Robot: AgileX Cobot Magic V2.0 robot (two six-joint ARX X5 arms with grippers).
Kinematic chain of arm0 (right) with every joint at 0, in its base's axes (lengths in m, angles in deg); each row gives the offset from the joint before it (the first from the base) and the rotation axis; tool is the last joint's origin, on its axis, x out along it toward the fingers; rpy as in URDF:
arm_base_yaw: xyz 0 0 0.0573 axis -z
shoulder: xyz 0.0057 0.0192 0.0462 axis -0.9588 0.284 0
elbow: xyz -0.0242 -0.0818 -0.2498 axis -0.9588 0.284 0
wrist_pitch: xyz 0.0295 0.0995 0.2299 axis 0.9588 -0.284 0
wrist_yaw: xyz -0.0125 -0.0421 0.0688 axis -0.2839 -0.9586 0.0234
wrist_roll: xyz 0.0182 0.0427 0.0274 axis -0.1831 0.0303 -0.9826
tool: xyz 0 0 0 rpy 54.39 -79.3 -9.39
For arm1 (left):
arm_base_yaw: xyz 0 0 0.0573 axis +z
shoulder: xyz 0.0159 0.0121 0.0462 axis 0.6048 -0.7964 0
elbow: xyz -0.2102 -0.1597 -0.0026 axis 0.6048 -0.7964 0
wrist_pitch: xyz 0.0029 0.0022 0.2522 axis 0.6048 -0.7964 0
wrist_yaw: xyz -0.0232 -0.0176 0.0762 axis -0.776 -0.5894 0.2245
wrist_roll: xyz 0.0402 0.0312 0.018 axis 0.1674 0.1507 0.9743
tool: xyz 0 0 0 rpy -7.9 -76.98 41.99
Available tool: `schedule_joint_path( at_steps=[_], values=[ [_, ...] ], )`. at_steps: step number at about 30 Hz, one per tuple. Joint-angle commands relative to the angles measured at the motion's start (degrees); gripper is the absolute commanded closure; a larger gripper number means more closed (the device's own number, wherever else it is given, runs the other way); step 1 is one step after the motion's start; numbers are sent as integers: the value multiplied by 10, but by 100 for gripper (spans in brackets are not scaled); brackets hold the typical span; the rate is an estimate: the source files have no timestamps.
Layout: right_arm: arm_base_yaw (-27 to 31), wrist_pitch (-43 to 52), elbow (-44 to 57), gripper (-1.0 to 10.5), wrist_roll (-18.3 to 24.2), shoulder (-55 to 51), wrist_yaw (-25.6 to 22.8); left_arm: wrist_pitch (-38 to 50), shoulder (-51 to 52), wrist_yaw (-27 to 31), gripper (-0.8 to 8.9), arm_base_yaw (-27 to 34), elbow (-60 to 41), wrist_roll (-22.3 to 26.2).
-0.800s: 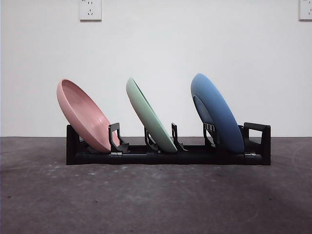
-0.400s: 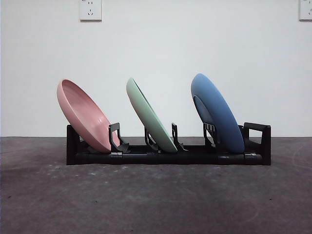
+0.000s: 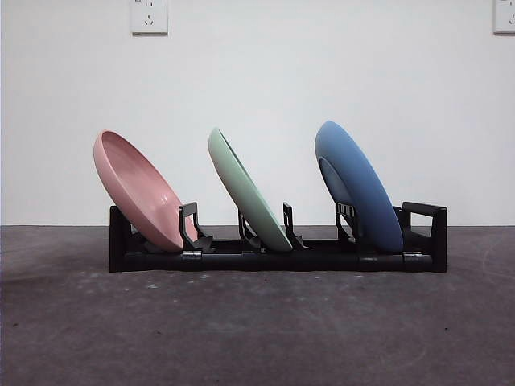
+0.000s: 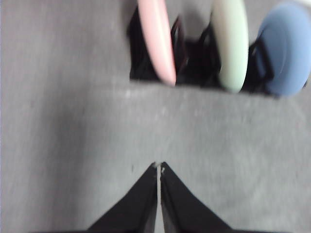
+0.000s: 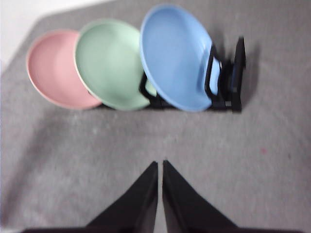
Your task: Place the plate
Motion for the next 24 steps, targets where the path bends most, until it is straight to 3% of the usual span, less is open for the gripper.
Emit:
schedule_joint_path(
  at_steps=[1,3,5,7,8,15,24],
  values=[
    [-8,-39,-32,931,38,40,1,-27,-26,-3,802,-1,40,24],
    [-13,-60,-43,914,55,66,1,-44,-40,-3,801,-1,59,24],
    [-19,-71,-47,801,67,91,1,-54,-54,-3,743,-1,74,27],
    [-30,-73,-47,606,78,120,1,-56,-65,-3,533,-1,87,35],
    [-36,-74,-48,578,79,132,1,-56,-67,-3,474,-1,88,36],
    [-83,-75,-97,581,77,233,1,-52,-63,-3,469,-1,89,37],
    [-133,-28,-337,600,79,504,-3,-52,-47,-3,469,-1,89,36]
  ],
)
